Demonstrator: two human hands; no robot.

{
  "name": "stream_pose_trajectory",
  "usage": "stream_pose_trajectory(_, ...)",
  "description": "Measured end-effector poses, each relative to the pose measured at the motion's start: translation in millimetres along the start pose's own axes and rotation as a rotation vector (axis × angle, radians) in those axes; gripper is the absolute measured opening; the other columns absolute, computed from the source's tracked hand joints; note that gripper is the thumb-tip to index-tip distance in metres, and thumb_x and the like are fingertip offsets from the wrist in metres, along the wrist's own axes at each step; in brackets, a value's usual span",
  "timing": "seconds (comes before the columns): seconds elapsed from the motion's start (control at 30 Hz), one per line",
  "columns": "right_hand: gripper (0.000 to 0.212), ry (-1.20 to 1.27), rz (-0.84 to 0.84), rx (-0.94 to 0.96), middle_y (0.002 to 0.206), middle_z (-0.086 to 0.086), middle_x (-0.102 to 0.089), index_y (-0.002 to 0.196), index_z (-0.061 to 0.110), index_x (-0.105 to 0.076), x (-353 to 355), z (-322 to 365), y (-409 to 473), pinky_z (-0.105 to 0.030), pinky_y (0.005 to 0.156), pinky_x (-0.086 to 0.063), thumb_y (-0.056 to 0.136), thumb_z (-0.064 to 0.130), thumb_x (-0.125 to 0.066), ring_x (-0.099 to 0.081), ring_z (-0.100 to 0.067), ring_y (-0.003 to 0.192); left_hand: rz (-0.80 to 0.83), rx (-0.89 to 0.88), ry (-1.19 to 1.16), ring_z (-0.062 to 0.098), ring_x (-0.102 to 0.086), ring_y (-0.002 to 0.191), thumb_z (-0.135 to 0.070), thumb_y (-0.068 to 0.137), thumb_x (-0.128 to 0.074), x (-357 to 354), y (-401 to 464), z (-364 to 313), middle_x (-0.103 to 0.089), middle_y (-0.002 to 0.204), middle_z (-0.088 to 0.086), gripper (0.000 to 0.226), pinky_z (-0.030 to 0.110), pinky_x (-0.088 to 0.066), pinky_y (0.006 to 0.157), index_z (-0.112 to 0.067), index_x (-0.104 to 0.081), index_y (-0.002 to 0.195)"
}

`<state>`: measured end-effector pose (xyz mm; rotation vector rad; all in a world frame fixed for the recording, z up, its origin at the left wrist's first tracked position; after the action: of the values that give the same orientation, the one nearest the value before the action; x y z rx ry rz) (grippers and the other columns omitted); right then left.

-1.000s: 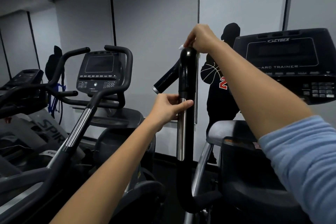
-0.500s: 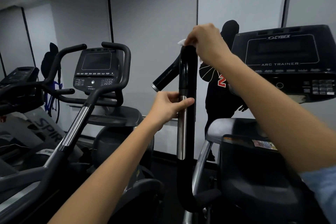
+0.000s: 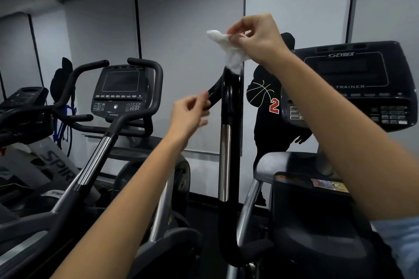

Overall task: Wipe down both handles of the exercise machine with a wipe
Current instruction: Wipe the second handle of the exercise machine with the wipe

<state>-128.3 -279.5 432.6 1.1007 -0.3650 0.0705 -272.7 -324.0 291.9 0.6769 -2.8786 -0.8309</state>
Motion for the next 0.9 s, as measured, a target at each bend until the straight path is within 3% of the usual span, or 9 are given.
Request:
stream_pose_trajectory(0.17,0.008,0.259,0.278,-0.187,0.073,-0.001,-0.063,0.083,0.012,-0.068,-16,10,-23,-0.017,0.054,-0.049,0.081,0.004,-0.068,-0.059,-0.005,0.056,0.057,-0.135,-0.296,0.021,-0.06,0.11,-0.035,0.089,-0.054,7,13,-43,-0.056,0.125,0.008,0.046,0.035,-0.055,0.088,-0.012,-0.044,0.126)
stream_pose_trajectory(0.23,0.008,0.326,0.296,-0.222,0.073,-0.004,-0.065,0.082,0.011,-0.068,-23,9,-29,-0.018,0.053,-0.049,0.081,0.003,-0.067,-0.06,-0.006,0.054,0.135,-0.131,-0.379,0.016,-0.067,0.098,-0.033,0.085,-0.056,5,15,-52,-0.065,0.111,0.005,0.044,0.032,-0.058,0.078,-0.011,-0.049,0.123)
stream_pose_trajectory(0.37,0.008,0.357,0.223,-0.207,0.071,-0.005,-0.063,0.086,0.006,-0.068,-33,1,-38,-0.018,0.057,-0.05,0.079,0.001,-0.068,-0.058,-0.008,0.055,0.143,-0.153,-0.321,0.007,-0.069,0.07,-0.011,0.093,-0.053,7,19,-51,-0.072,0.079,-0.005,0.009,0.021,-0.056,0.059,-0.012,-0.06,0.098)
stream_pose_trajectory(0.43,0.011,0.133,0.055,-0.101,0.077,-0.003,-0.064,0.091,0.007,-0.069,-28,-4,-44,-0.022,0.064,-0.05,0.082,0.004,-0.064,-0.059,-0.011,0.066,0.064,-0.164,-0.267,0.006,-0.068,0.067,-0.006,0.088,-0.06,13,22,-47,-0.072,0.072,-0.007,0.007,0.019,-0.055,0.058,-0.013,-0.06,0.091)
stream_pose_trajectory(0.53,0.026,-0.347,-0.132,0.124,0.111,-0.01,-0.062,0.11,0.005,-0.064,-26,-4,-71,-0.031,0.087,-0.044,0.087,0.004,-0.05,-0.054,-0.024,0.104,-0.151,-0.166,-0.123,0.01,-0.065,0.07,-0.004,0.084,-0.066,28,32,-37,-0.064,0.078,0.0,0.017,0.017,-0.055,0.056,-0.014,-0.053,0.082)
stream_pose_trajectory(0.63,0.035,-0.573,-0.124,0.227,0.135,-0.013,-0.049,0.124,0.001,-0.054,-41,-13,-98,-0.035,0.097,-0.042,0.089,0.006,-0.049,-0.044,-0.032,0.12,-0.322,-0.224,0.116,0.019,-0.065,0.079,-0.002,0.084,-0.066,40,52,-30,-0.059,0.081,0.005,0.018,0.022,-0.058,0.062,-0.011,-0.053,0.076)
stream_pose_trajectory(0.73,0.045,-0.683,-0.015,0.184,0.146,-0.015,-0.037,0.136,0.001,-0.041,-54,-24,-104,-0.034,0.107,-0.035,0.094,0.016,-0.046,-0.04,-0.032,0.129,-0.364,-0.328,0.272,0.019,-0.066,0.092,-0.001,0.084,-0.064,30,69,-35,-0.063,0.09,0.002,0.012,0.029,-0.058,0.077,-0.011,-0.062,0.09)
stream_pose_trajectory(0.8,0.046,-0.713,0.022,0.165,0.147,-0.016,-0.036,0.137,0.0,-0.039,-55,-24,-101,-0.034,0.104,-0.039,0.095,0.017,-0.043,-0.043,-0.031,0.127,-0.305,-0.409,0.237,0.011,-0.064,0.089,-0.003,0.082,-0.068,11,77,-45,-0.061,0.095,-0.002,0.028,0.024,-0.056,0.081,-0.011,-0.057,0.106)
stream_pose_trajectory(0.9,0.034,-0.795,0.015,0.17,0.14,-0.018,-0.044,0.122,-0.001,-0.051,-54,-16,-94,-0.031,0.081,-0.047,0.093,0.013,-0.041,-0.055,-0.03,0.107,-0.142,-0.474,0.211,-0.002,-0.062,0.081,0.002,0.081,-0.067,-24,88,-55,-0.064,0.095,-0.002,0.04,0.015,-0.053,0.078,-0.011,-0.054,0.116)
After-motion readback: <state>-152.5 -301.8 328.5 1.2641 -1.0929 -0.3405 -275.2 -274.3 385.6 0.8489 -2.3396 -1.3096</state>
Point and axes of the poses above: each hand's wrist, its own y-axis towards the middle knuckle, its own x-axis out of the back of the hand, z = x × y, the point moved 5 cm from there along y, towards the middle knuckle
